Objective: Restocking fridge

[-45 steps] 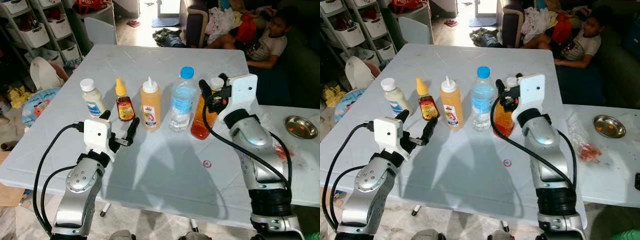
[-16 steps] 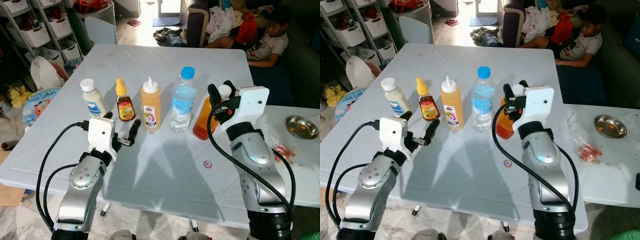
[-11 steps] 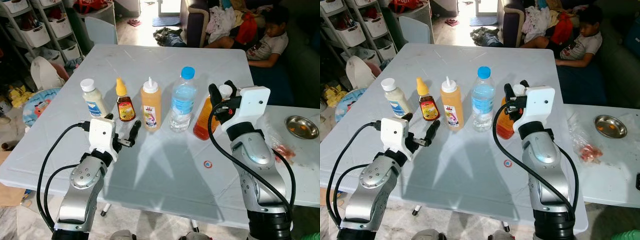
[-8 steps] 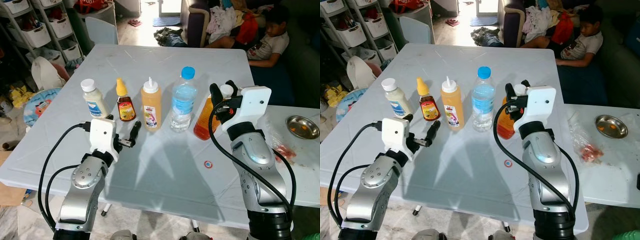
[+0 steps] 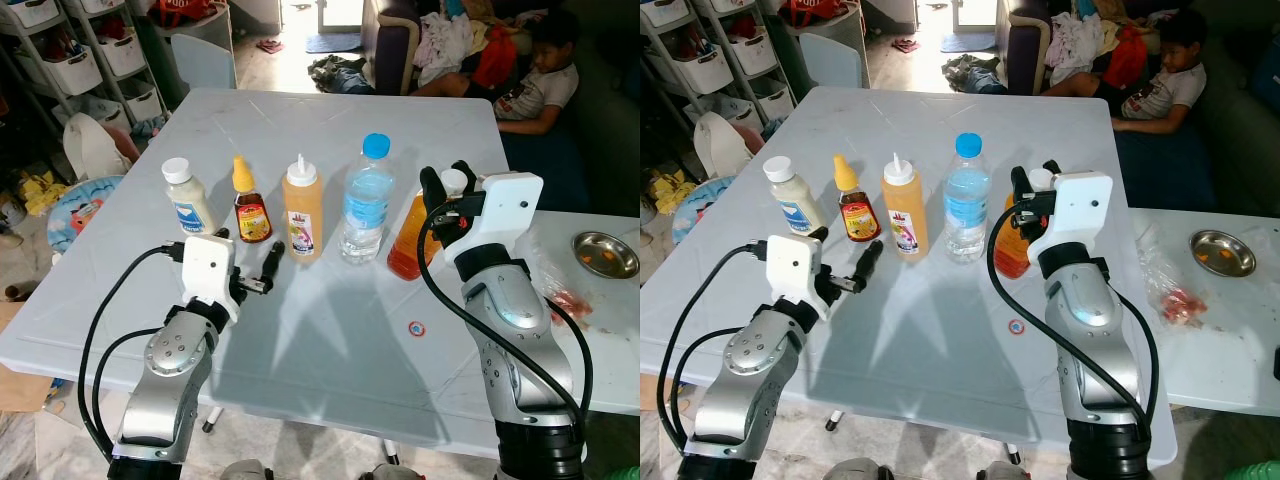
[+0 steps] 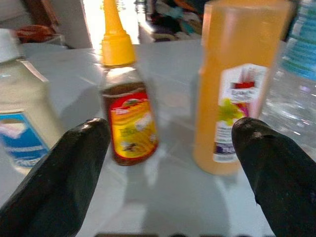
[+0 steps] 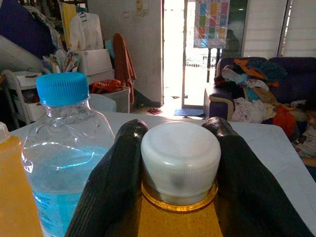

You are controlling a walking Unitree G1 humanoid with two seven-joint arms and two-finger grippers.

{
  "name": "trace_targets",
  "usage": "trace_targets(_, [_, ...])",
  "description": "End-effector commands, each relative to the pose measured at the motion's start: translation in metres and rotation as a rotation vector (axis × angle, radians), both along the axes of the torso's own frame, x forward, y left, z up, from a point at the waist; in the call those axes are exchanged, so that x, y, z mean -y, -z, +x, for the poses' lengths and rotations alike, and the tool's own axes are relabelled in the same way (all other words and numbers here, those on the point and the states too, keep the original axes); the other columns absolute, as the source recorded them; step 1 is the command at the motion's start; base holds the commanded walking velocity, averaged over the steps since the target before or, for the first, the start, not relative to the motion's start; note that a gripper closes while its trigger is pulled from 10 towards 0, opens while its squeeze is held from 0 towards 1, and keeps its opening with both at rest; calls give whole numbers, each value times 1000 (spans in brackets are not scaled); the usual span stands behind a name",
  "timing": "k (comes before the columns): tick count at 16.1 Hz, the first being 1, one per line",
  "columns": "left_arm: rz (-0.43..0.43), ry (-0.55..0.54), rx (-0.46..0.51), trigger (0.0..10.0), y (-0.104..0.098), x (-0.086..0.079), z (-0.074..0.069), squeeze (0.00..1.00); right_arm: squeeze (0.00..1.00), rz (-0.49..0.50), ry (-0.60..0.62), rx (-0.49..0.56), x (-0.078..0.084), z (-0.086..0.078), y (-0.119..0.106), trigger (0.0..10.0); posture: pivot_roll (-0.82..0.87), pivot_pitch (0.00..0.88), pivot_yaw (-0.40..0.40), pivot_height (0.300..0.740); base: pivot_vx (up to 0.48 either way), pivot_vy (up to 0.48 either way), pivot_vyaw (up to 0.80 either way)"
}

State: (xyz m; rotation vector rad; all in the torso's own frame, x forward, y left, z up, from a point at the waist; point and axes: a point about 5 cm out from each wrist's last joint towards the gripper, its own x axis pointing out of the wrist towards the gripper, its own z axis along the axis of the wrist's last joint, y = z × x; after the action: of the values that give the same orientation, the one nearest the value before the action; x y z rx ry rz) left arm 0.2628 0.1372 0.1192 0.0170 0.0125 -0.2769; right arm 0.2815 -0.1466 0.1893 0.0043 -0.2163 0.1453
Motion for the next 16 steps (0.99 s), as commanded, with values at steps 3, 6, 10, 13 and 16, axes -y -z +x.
trace_targets(3, [-9, -63, 9, 10000, -5, -9, 2, 0, 0, -6, 23, -51, 6, 0, 11, 10000, -17, 0, 53, 740, 0, 0, 0])
trace_targets(6, [-11, -62, 10, 10000, -5, -8, 4, 0, 0, -2, 22, -46, 5, 2, 9, 10000, -17, 0, 51, 740, 0, 0, 0])
trace_targets(10, [-12, -57, 7, 10000, -4, -5, 4, 0, 0, -13, 18, -37, 5, 3, 8, 10000, -20, 0, 50, 740, 0, 0, 0])
trace_targets(13, [-11, -53, 3, 10000, -3, -5, 4, 0, 0, -18, 18, -38, 4, 3, 9, 10000, -18, 0, 47, 740, -261, 0, 0])
trace_targets(16, [-9, -54, 3, 10000, -3, -5, 4, 0, 0, -50, 33, -61, 5, 5, 13, 10000, -16, 0, 44, 740, -269, 0, 0])
